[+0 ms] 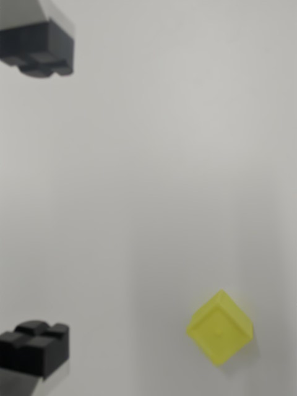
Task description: Pick yellow cube
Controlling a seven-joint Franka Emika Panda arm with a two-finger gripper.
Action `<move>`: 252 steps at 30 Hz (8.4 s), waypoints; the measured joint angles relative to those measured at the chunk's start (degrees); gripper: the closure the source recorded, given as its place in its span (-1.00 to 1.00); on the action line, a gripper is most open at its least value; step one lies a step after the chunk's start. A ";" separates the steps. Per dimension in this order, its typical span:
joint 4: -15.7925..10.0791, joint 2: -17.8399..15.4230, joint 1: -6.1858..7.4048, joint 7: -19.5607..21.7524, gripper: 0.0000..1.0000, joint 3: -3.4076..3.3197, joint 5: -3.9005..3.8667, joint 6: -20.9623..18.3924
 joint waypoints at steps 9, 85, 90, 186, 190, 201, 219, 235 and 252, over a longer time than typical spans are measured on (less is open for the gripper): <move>-0.33 0.39 -0.38 -2.03 -1.00 -0.02 0.00 0.80; -4.08 19.74 -9.89 -44.90 -1.00 0.03 0.85 24.76; -3.63 21.44 -10.49 -47.76 -1.00 0.04 1.02 26.08; -0.87 25.44 -13.29 -61.52 1.00 -0.03 1.56 27.76; -0.96 24.27 -13.31 -61.41 1.00 -0.03 1.41 26.70; -0.98 21.23 -13.36 -61.13 1.00 -0.02 0.99 23.68; -0.29 16.72 -13.41 -60.77 1.00 -0.02 0.44 18.45; 1.11 13.24 -13.45 -60.52 1.00 -0.02 0.08 13.56; 3.17 10.39 -13.47 -60.34 1.00 -0.01 -0.21 8.68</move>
